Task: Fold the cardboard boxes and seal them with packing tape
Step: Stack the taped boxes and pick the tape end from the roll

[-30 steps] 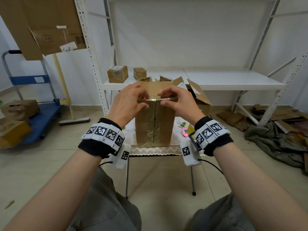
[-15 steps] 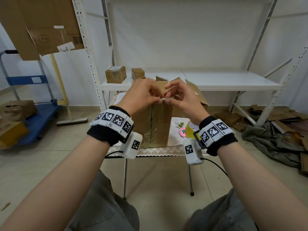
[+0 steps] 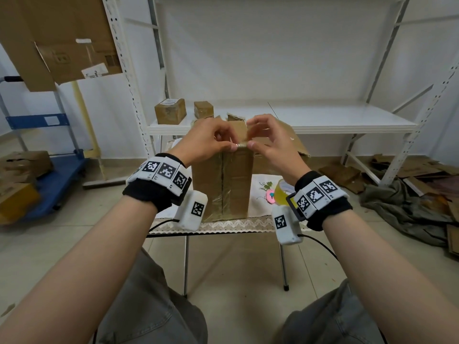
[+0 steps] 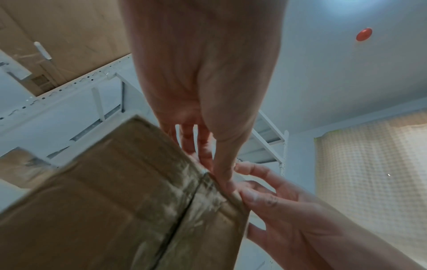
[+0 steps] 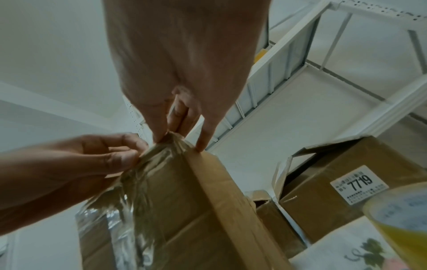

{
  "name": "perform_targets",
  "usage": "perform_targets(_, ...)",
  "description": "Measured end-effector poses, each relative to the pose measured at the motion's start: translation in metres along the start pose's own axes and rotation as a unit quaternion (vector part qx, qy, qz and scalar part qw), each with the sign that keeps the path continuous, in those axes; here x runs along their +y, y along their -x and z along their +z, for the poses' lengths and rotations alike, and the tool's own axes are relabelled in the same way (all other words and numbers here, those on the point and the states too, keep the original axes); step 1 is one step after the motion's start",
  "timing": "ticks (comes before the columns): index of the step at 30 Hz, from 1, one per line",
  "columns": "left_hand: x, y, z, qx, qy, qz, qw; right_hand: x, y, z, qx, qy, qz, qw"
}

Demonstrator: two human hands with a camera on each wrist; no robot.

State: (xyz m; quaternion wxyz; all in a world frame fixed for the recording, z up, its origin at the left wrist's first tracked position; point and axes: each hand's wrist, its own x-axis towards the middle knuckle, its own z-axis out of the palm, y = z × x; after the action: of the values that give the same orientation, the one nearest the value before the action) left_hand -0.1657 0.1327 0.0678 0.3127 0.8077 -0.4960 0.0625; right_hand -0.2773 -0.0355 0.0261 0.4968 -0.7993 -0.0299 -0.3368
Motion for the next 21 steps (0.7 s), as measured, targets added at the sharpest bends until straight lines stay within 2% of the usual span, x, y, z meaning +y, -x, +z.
perform_targets(2,-0.004,0.002,0.002,0.011,0.022,-0.003,1.0,0.013,0.002,-0.006,0.075,-0.033,0.037,0.996)
perform_targets(4,-0.006,0.004,0.004,0.014,0.041,-0.003,0.999,0.035,0.007,-0.015,0.133,-0.043,0.121,0.983)
perform_targets(5,-0.006,0.005,0.005,0.014,0.05,-0.001,0.999,0.048,0.009,-0.021,0.132,-0.006,0.177,0.975)
perform_targets(7,-0.005,0.005,0.004,0.016,0.06,0.004,0.998,0.076,0.019,-0.031,0.066,0.11,0.282,0.951)
perform_targets(9,-0.004,0.006,0.004,0.025,0.056,0.011,0.998,0.1,0.03,-0.037,0.001,0.216,0.345,0.914)
perform_targets(12,-0.004,0.008,0.011,0.063,0.026,0.037,0.997,0.128,0.047,-0.042,-0.076,0.332,0.369,0.865)
perform_targets(14,-0.003,0.011,0.018,0.103,-0.007,0.066,0.992,0.139,0.058,-0.042,-0.094,0.382,0.364,0.844)
perform_targets(18,0.014,0.014,0.034,0.197,0.023,0.127,0.972,0.131,0.066,-0.046,-0.025,0.356,0.322,0.877)
perform_targets(21,0.038,0.016,0.052,0.174,0.076,0.171,0.967,0.123,0.067,-0.053,-0.002,0.311,0.305,0.9)
